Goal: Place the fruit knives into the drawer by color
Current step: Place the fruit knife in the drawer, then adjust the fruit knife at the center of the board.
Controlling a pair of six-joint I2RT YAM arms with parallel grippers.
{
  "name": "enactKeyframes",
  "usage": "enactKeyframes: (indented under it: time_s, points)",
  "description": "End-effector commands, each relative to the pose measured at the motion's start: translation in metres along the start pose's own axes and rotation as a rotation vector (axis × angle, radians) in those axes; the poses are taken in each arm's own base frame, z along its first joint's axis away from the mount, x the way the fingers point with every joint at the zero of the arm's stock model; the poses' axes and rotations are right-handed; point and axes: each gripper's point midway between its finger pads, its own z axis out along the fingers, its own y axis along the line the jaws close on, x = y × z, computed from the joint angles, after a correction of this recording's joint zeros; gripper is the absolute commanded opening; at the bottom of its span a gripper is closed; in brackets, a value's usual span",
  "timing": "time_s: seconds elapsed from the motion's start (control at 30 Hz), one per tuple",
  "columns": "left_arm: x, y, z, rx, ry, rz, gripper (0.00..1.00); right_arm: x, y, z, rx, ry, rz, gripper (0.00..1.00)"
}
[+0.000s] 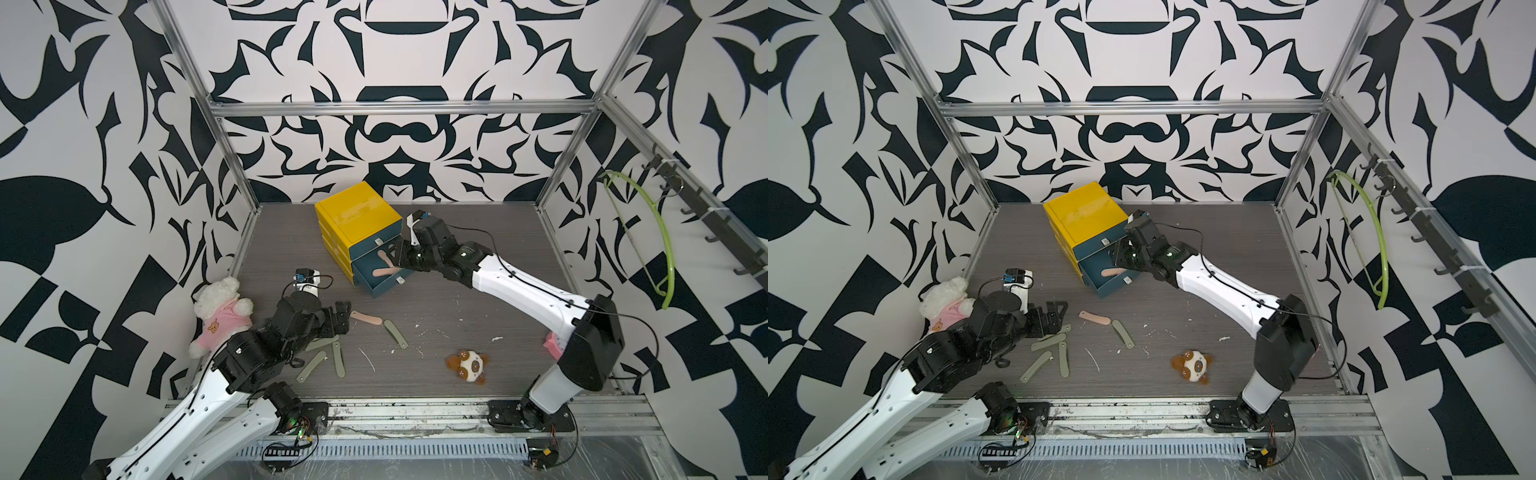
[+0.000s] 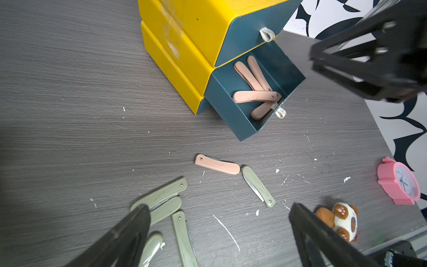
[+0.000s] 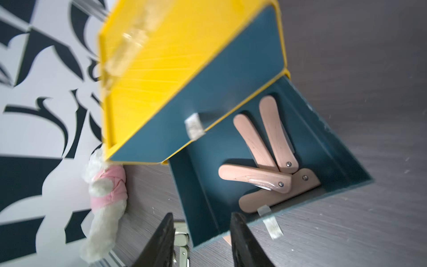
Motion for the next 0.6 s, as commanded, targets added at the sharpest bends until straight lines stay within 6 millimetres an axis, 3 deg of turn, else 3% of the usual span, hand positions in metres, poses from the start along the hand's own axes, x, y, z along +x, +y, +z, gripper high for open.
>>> enactKeyframes:
  time_s: [0.0, 0.13, 0.27, 0.43, 0.57]
  points:
    - [0.002, 0.001, 0.001, 0.004, -0.003, -0.003, 0.99, 0.025, 0.026, -0.024, -0.059, 0.019, -0.212, 0.42]
    - [-0.007, 0.006, -0.011, -0.002, -0.051, -0.015, 0.99, 0.077, 0.044, -0.033, -0.098, 0.098, -0.409, 0.42]
    - [-0.020, 0.011, -0.028, -0.011, -0.107, -0.025, 0.99, 0.125, 0.046, -0.030, -0.065, 0.175, -0.557, 0.43]
    - [-0.031, 0.018, -0.050, -0.024, -0.152, -0.025, 0.99, 0.174, 0.043, -0.009, -0.021, 0.266, -0.667, 0.44]
    - [-0.037, 0.020, -0.059, -0.025, -0.174, -0.024, 0.99, 0.192, 0.037, 0.016, 0.016, 0.298, -0.697, 0.44]
